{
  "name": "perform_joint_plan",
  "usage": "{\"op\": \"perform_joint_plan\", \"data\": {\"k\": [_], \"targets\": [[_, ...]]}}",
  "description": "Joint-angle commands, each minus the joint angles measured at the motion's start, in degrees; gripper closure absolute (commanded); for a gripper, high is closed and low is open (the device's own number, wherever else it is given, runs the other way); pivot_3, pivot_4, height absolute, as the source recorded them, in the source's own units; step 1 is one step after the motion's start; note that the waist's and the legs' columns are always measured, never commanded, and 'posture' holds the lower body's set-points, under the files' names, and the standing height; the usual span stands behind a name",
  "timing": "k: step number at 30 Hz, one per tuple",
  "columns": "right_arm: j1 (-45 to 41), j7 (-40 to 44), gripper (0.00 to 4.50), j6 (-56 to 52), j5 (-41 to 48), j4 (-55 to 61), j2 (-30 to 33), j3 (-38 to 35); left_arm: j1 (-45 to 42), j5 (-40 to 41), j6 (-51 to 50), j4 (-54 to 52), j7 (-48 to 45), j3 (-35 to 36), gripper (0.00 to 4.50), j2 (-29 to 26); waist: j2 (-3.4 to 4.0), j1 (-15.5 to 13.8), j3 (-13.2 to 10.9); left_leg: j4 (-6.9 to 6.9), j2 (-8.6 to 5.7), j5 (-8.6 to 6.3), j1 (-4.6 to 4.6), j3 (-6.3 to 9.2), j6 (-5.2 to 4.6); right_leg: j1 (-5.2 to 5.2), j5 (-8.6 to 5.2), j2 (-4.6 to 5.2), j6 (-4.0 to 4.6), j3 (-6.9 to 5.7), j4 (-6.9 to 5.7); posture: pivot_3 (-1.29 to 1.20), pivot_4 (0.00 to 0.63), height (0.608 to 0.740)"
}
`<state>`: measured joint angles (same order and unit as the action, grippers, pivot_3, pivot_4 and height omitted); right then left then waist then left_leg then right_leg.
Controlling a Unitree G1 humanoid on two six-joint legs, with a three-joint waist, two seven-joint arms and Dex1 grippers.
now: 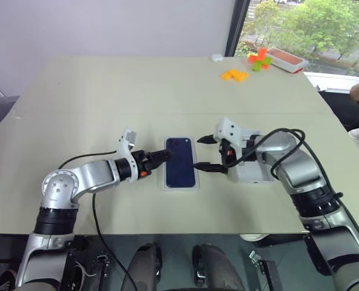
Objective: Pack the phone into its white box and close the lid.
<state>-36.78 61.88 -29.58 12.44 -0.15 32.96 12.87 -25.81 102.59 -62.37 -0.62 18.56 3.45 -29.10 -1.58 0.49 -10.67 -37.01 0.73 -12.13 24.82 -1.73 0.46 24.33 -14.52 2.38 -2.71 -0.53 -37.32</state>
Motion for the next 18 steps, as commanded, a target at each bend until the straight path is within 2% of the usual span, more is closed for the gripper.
{"op": "perform_joint_plan", "data": {"k": [1,5,13,16,18], "targets": [[-1.51,-0.06,0.02,1.28,-0.1,0.34,-0.07,-0.37,-1.9,-2.67,-0.32,0.89,-2.57,0.01,0.88,0.56,0.0,0.0,0.0,0.01,0.0,0.0,0.0,0.0,0.0,0.0,0.0,0.0,0.0,0.0,0.01,0.0,0.15,0.74],[-1.62,-0.15,0.02,1.15,-0.18,0.28,-0.14,-0.64,-1.64,-4.22,-1.12,-0.44,-5.0,1.0,0.88,-0.54,0.0,0.07,0.0,0.06,0.0,0.0,0.01,0.0,0.0,0.0,0.0,0.0,0.0,0.0,0.07,0.0,0.15,0.74],[-1.62,-0.46,0.02,-1.24,2.29,0.28,-0.17,-2.99,-0.55,-15.92,0.63,-4.7,-22.52,6.94,0.88,-9.58,0.04,0.18,-0.03,0.21,0.01,-0.01,0.03,0.0,0.01,0.11,-0.01,0.0,0.02,0.0,0.1,0.0,0.15,0.74],[-1.51,-0.61,0.02,-1.14,2.14,0.26,-0.16,-2.64,-0.55,-19.51,0.97,-4.69,-26.38,7.52,1.66,-10.56,0.05,0.05,-0.03,0.24,0.01,-0.01,0.04,-0.02,0.01,0.1,-0.01,0.05,0.03,0.01,0.2,0.0,0.15,0.74],[-1.57,-0.68,0.02,-1.06,2.12,0.29,-0.28,-2.44,-0.69,-22.64,1.39,-5.49,-28.1,7.34,1.66,-10.93,0.05,0.05,-0.03,0.24,0.0,-0.02,0.13,-0.02,0.0,0.13,-0.01,0.09,0.03,0.0,0.27,0.0,0.15,0.74]]}}
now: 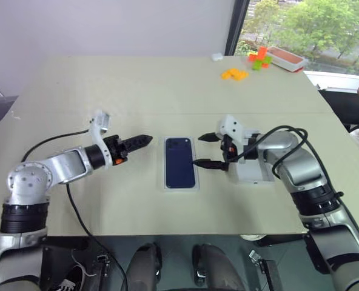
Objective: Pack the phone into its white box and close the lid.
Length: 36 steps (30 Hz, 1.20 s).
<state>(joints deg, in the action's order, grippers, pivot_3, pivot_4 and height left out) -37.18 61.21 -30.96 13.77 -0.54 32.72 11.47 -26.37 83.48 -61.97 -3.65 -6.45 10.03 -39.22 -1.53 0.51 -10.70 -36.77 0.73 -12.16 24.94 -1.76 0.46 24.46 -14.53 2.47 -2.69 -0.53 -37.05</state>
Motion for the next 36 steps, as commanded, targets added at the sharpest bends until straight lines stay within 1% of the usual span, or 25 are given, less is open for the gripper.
{"op": "perform_joint_plan", "data": {"k": [1,4,7,12,15,16,20,25,29,33,35,36], "targets": [[-1.29,-0.34,0.02,0.44,0.6,0.58,-0.11,-1.05,0.29,-7.54,3.17,-3.41,-5.4,0.42,1.66,-1.72,0.0,0.07,0.0,0.0,-0.01,-0.01,0.05,0.0,-0.01,0.03,0.0,0.02,0.0,0.01,0.03,0.0,0.15,0.74],[-1.65,-1.39,0.02,0.54,-0.52,0.27,0.3,-0.97,2.9,-17.83,10.08,-6.02,-13.57,-0.29,1.66,-4.15,0.0,0.28,0.0,0.01,-0.01,-0.01,0.3,0.0,-0.01,0.29,0.01,0.03,0.01,0.01,0.05,0.0,0.15,0.74],[-2.7,-3.93,0.02,-2.68,-0.05,-0.43,-0.34,-2.28,5.37,-23.82,14.3,-5.65,-22.23,-1.15,1.66,-5.91,0.01,0.25,0.0,0.35,-0.01,0.01,0.36,-0.1,0.04,0.55,0.02,0.06,0.02,0.07,0.07,0.0,0.15,0.74],[-2.47,-5.5,0.02,-4.2,0.19,0.37,-0.84,-1.91,4.62,-28.41,15.99,-3.18,-25.76,-0.32,1.66,-4.28,0.02,0.09,0.0,0.69,0.01,0.09,0.41,-0.11,0.15,0.79,0.02,0.07,0.03,0.06,0.04,0.0,0.15,0.74],[-3.03,-8.78,0.02,-6.59,-1.16,-0.38,-0.76,-2.22,5.47,-31.75,18.62,-4.65,-28.41,-0.41,1.66,-3.96,0.02,0.18,0.0,0.68,0.01,0.08,0.47,-0.15,0.14,0.8,0.02,0.09,0.02,0.06,0.1,0.0,0.15,0.74],[-3.7,-10.42,0.02,-9.37,-1.75,-0.61,-0.45,-2.23,6.49,-32.66,20.58,-5.4,-30.83,-0.09,1.66,-3.94,0.02,0.25,0.0,0.67,0.01,0.08,0.48,-0.17,0.13,0.8,0.02,0.1,0.01,0.07,0.1,0.0,0.15,0.74],[-6.29,-14.19,0.02,-19.99,-1.0,1.14,-0.4,-2.97,10.02,-35.04,25.58,-8.21,-37.55,0.87,1.66,-4.19,0.05,0.47,-0.02,0.7,0.01,0.08,0.46,-0.21,0.13,0.85,0.02,0.11,0.02,0.1,0.05,0.0,0.15,0.74],[-7.57,-18.43,0.02,-29.81,-0.95,6.25,0.61,-3.53,11.34,-36.08,27.74,-9.41,-40.36,1.26,1.66,-2.56,0.06,0.21,-0.02,0.7,0.02,0.08,0.46,-0.19,0.13,0.89,0.02,0.11,0.03,0.09,-0.03,0.0,0.15,0.74],[-9.16,-19.4,0.02,-43.43,3.87,9.78,1.27,-8.74,11.07,-35.93,26.62,-8.68,-40.37,1.84,1.66,-1.82,0.06,0.18,-0.02,0.64,0.0,0.08,0.48,-0.2,0.11,0.85,0.03,0.14,0.02,0.1,0.0,0.0,0.15,0.74],[-9.08,-22.41,0.02,-48.07,2.4,11.53,5.43,-6.81,10.47,-36.26,26.4,-7.96,-39.42,2.18,1.66,-0.57,0.06,0.18,-0.02,0.64,0.0,0.08,0.47,-0.2,0.1,0.85,0.03,0.14,0.01,0.08,-0.01,0.0,0.15,0.74],[-9.08,-24.24,0.02,-51.58,2.72,11.74,5.59,-6.94,10.41,-37.17,27.02,-8.01,-39.1,1.84,1.66,0.19,0.06,0.25,-0.02,0.63,0.0,0.08,0.47,-0.21,0.1,0.83,0.03,0.13,0.01,0.08,-0.02,0.0,0.15,0.74],[-9.26,-25.23,0.02,-54.37,3.18,11.78,4.54,-8.06,10.32,-37.05,26.68,-7.99,-38.8,1.87,1.66,0.56,0.06,0.41,-0.02,0.62,0.0,0.09,0.47,-0.21,0.09,0.83,0.03,0.13,0.01,0.08,-0.04,0.0,0.15,0.74]]}}
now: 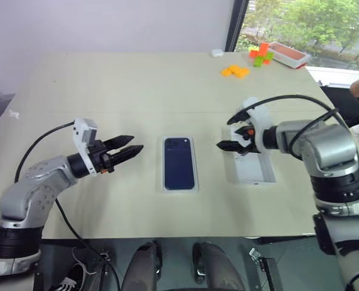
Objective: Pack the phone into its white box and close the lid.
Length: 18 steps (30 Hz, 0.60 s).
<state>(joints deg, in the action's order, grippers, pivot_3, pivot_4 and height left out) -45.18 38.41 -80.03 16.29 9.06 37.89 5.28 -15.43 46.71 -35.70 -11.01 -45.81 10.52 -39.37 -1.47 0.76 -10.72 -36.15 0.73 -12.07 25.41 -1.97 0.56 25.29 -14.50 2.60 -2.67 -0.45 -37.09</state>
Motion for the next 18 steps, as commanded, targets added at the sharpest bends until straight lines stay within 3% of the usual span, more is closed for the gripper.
{"op": "perform_joint_plan", "data": {"k": [1,10,18], "targets": [[-1.56,-3.45,0.02,-7.89,1.02,2.52,-2.14,-2.95,-0.7,-0.25,0.17,-0.6,0.81,1.4,1.66,1.0,0.0,0.28,0.0,-0.01,0.0,0.0,-0.01,-0.02,0.0,0.0,0.0,-0.01,0.0,0.0,-0.03,0.0,0.15,0.74],[0.18,-15.45,0.02,-12.47,0.99,2.49,-8.61,-5.66,-2.04,-1.42,-0.32,-0.43,1.97,0.88,1.66,2.48,-0.01,-0.07,0.01,-0.17,0.0,0.05,-0.02,-0.06,-0.1,-0.09,0.12,-0.16,-0.26,-0.02,-0.15,0.0,0.15,0.74],[2.3,-24.55,0.02,-12.47,3.61,2.43,-10.06,-4.31,-0.79,-2.08,0.35,-1.79,1.78,1.0,1.66,3.2,-0.02,0.28,0.01,-0.36,0.01,0.05,-0.05,-0.08,-0.2,-0.2,0.14,-0.25,-0.31,-0.01,-0.21,0.0,0.15,0.74]]}}
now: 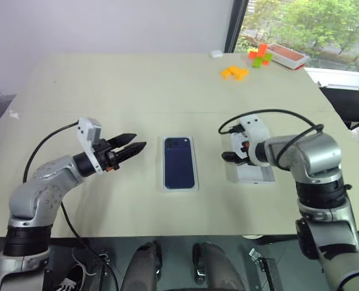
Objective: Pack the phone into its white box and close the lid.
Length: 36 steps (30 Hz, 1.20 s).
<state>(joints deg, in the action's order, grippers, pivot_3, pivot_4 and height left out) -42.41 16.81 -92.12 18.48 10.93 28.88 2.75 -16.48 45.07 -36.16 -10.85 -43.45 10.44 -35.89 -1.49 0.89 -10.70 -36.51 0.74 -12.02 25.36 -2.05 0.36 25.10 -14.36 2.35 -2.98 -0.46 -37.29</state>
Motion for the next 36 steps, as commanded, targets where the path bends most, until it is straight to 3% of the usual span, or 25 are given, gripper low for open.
{"op": "perform_joint_plan", "data": {"k": [1,7,24,27,33,36], "targets": [[-0.6,-4.14,0.02,-0.38,2.36,-0.02,-2.11,-2.85,0.73,-0.45,1.1,-2.22,-0.99,1.33,1.66,-0.41,0.0,0.22,0.0,-0.02,0.03,0.0,-0.01,0.0,0.0,0.0,0.0,-0.04,-0.01,0.02,-0.03,0.0,0.15,0.74],[-3.39,-10.7,0.02,-0.38,4.89,-3.75,-6.56,-4.61,1.74,-1.02,1.7,-2.31,-2.15,2.1,1.66,-1.08,0.0,0.1,0.0,-0.16,0.21,0.0,-0.02,0.01,0.0,0.0,0.01,-0.34,-0.01,0.09,-0.14,0.0,0.15,0.74],[-3.73,-22.3,0.02,-0.38,13.52,-7.54,-6.76,-4.66,1.17,-1.23,1.13,-3.29,-0.13,1.1,1.66,0.49,0.0,0.04,0.0,-0.51,0.31,-0.01,-0.02,0.04,-0.02,-0.14,0.02,-0.45,0.04,0.14,-0.21,0.0,0.15,0.74],[-3.6,-24.07,0.92,-0.38,15.4,-8.04,-6.53,-5.1,1.06,-1.48,1.25,-3.32,0.4,0.9,1.73,0.95,0.0,0.04,0.0,-0.51,0.32,-0.01,-0.02,0.04,-0.02,-0.14,0.02,-0.46,0.04,0.14,-0.21,0.0,0.15,0.74],[-3.68,-26.63,3.87,-0.38,17.71,-8.41,-5.04,-3.22,0.93,-1.29,0.82,-3.58,1.02,1.18,1.73,1.32,0.0,0.09,0.01,-0.52,0.34,-0.01,-0.03,0.04,-0.02,-0.15,0.03,-0.53,0.04,0.16,-0.21,0.0,0.15,0.74],[-3.86,-27.58,3.87,-0.38,18.66,-8.78,-5.03,-3.39,1.05,-1.45,0.93,-3.46,1.04,1.22,1.73,1.27,0.0,0.07,0.01,-0.53,0.35,-0.01,-0.04,0.04,-0.02,-0.16,0.03,-0.56,0.05,0.16,-0.21,0.0,0.15,0.74]]}}
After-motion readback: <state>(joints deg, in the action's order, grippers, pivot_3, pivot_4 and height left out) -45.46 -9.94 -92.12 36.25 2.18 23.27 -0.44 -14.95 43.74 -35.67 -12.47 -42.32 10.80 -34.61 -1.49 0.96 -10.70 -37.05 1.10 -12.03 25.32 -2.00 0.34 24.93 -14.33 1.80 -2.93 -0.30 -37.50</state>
